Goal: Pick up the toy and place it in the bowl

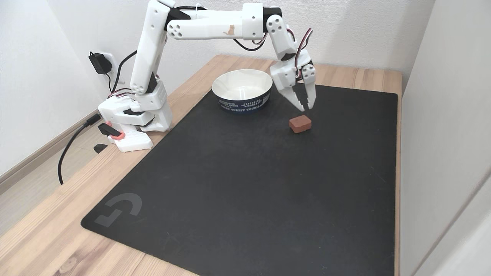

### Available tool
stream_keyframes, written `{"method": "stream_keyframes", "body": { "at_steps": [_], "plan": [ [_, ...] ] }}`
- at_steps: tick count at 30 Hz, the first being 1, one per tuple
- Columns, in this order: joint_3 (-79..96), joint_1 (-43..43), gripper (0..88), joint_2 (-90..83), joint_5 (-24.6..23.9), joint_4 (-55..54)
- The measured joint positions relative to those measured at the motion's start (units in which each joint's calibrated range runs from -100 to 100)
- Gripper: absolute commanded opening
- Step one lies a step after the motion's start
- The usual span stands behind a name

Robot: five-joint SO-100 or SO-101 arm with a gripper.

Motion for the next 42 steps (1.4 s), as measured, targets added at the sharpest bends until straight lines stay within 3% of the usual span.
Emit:
{"method": "stream_keyframes", "body": {
  "at_steps": [3, 6, 10, 23, 27, 28, 31, 34, 42],
  "plan": [
    [0.0, 0.0, 2.8, 0.0, 1.2, 0.8],
    [0.0, 0.0, 2.8, 0.0, 7.3, 1.4],
    [0.0, 0.0, 2.8, 0.0, 11.5, 3.1],
    [0.0, 0.2, 3.9, 0.0, 12.9, 3.5],
    [0.0, 0.2, 20.9, 0.0, 12.9, 3.6],
    [0.0, 0.2, 29.4, 0.0, 12.9, 4.2],
    [0.0, 1.6, 37.5, 0.0, 12.9, 6.7],
    [0.0, 2.3, 38.8, 0.0, 12.9, 12.4],
    [0.0, 2.6, 38.8, 0.0, 12.9, 13.3]
  ]
}}
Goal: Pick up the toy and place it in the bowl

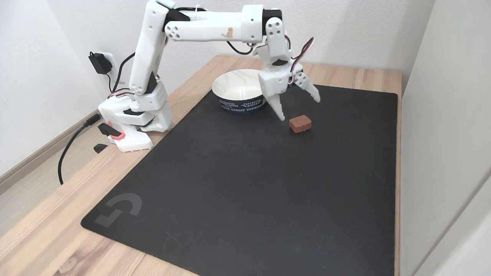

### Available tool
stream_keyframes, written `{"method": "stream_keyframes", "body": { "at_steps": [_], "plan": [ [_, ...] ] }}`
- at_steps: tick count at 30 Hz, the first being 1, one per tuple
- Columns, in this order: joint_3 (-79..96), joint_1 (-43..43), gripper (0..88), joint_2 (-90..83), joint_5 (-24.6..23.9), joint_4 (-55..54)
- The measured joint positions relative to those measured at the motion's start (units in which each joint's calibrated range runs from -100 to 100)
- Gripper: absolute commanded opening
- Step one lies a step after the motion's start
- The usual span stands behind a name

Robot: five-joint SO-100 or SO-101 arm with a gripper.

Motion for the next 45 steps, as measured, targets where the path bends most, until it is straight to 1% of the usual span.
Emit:
{"method": "stream_keyframes", "body": {
  "at_steps": [7, 12, 20, 33, 36, 38, 43, 45],
  "plan": [
    [0.0, -0.2, 38.8, 0.2, 0.0, 0.0],
    [-1.2, -0.1, 38.8, 3.8, 0.0, 0.0],
    [-7.8, 0.4, 38.7, 11.0, 0.0, 0.1],
    [-10.5, 0.2, 38.5, 15.8, 0.0, 0.7],
    [-10.5, 0.2, 31.9, 15.8, 0.0, 0.7],
    [-10.5, 0.2, 23.2, 15.8, 0.0, 0.7],
    [-10.5, 0.2, 12.8, 15.8, 0.0, 0.7],
    [-10.7, 0.2, 10.1, 15.8, 0.0, 0.7]
  ]
}}
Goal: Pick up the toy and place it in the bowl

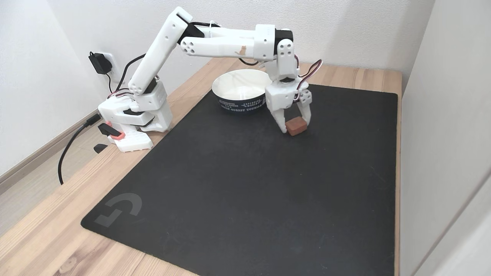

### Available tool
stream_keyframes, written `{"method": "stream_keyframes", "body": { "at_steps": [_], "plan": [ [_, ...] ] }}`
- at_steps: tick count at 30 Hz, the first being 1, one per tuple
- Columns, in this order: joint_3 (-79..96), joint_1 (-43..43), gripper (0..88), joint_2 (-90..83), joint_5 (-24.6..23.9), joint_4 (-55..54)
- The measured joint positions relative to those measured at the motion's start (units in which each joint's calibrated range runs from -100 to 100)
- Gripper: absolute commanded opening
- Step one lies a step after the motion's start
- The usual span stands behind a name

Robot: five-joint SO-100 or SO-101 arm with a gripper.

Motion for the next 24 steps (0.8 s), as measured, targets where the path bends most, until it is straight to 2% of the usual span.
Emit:
{"method": "stream_keyframes", "body": {
  "at_steps": [4, 19, 24],
  "plan": [
    [-0.4, -0.2, 2.6, 0.1, 0.0, -0.2],
    [-3.3, -1.2, 2.3, -2.7, 0.0, -3.2],
    [-3.5, -3.0, 2.2, -10.7, -1.4, -4.2]
  ]
}}
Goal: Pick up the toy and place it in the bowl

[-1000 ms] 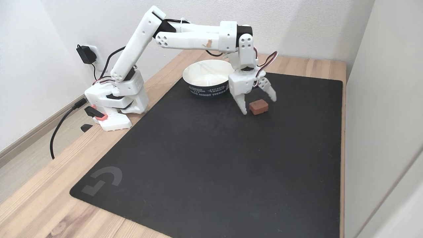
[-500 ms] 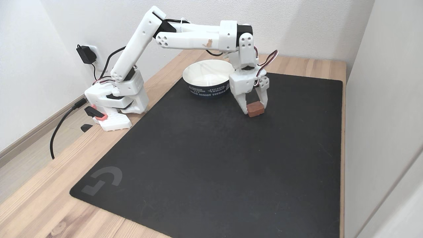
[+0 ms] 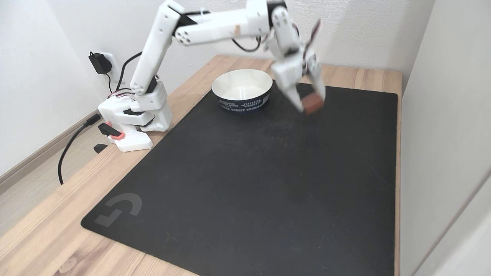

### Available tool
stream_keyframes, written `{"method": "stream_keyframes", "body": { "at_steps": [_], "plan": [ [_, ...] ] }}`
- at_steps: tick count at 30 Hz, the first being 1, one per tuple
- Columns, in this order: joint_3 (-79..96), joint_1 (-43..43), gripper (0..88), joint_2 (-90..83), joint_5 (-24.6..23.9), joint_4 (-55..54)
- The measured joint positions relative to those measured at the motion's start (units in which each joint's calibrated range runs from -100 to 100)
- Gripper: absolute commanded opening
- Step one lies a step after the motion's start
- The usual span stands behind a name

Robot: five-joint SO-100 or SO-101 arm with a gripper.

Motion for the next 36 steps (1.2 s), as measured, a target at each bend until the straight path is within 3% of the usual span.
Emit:
{"method": "stream_keyframes", "body": {
  "at_steps": [10, 19, 27, 36],
  "plan": [
    [1.0, -5.5, 2.2, -14.1, -6.7, -3.7],
    [18.3, -11.2, 2.2, -32.1, -10.5, -9.5],
    [51.7, -21.9, 2.2, -52.1, -14.4, -19.0],
    [96.4, -23.4, 2.2, -76.1, -16.7, -33.7]
  ]
}}
